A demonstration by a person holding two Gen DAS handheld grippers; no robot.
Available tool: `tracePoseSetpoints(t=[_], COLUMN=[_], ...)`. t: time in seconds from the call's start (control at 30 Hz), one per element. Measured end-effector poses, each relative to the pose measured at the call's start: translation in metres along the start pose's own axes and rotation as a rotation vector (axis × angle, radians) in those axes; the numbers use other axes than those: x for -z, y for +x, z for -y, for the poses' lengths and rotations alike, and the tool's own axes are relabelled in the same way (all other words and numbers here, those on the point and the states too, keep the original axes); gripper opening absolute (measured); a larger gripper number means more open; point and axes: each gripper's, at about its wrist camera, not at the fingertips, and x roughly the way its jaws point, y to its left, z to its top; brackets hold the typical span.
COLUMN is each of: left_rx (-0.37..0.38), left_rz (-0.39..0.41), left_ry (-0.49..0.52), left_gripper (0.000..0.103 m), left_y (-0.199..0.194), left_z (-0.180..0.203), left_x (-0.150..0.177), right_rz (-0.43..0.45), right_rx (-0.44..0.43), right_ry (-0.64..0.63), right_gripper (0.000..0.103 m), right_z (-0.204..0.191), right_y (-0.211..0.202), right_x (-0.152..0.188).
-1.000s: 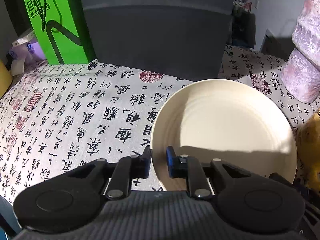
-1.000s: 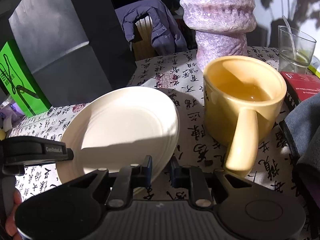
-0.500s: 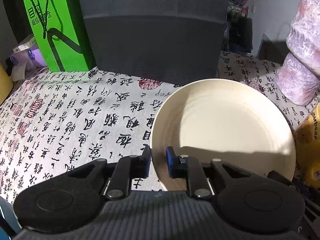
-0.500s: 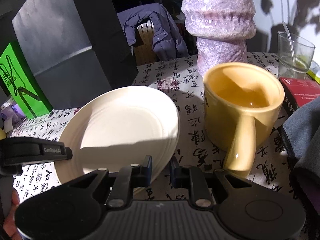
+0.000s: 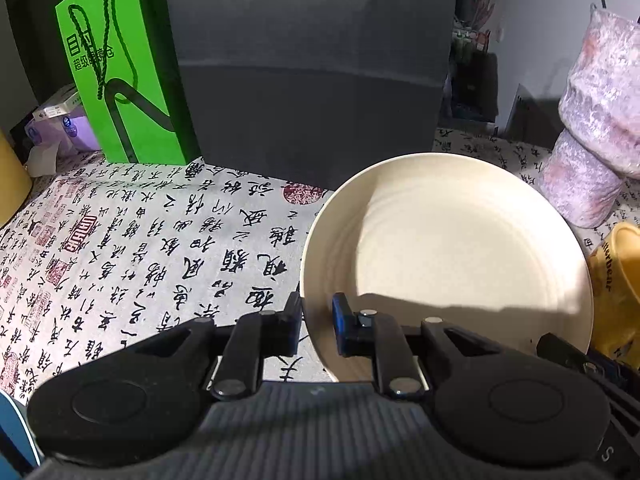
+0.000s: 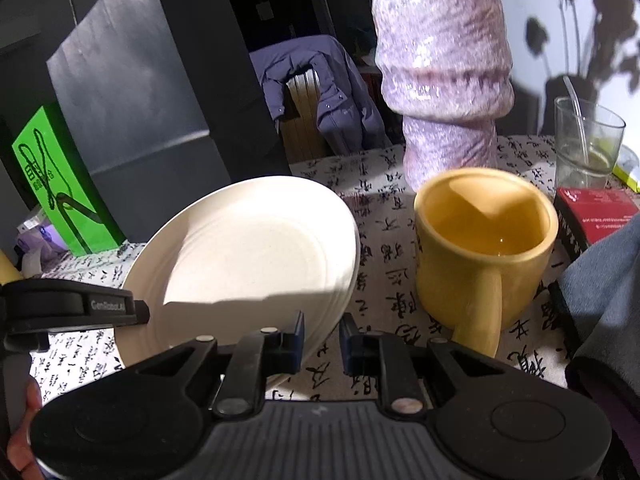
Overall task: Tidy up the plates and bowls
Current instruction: 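Lift the cream plate off the cloth with both grippers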
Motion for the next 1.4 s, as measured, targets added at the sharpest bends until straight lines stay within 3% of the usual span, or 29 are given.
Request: tracePoseSetpoints(t=[0.6, 1.4], left_rx=[0.065, 0.124], left_rz=[0.066, 0.107], left_ry=[0.024, 0.013], left_gripper=[0.015, 0.015], left_y=[-0.048, -0.120], left_z=[-0.002, -0.034], left_x=[-0.005, 0.029], right_rz=[0.050, 0.098], right_rx=[0.013, 0.033], right_ry=[0.023, 0.015], right_gripper=[0.018, 0.018], right_z=[-0.001, -0.026], right_y=[-0.036, -0.118], right_x=[-0.004, 0.017])
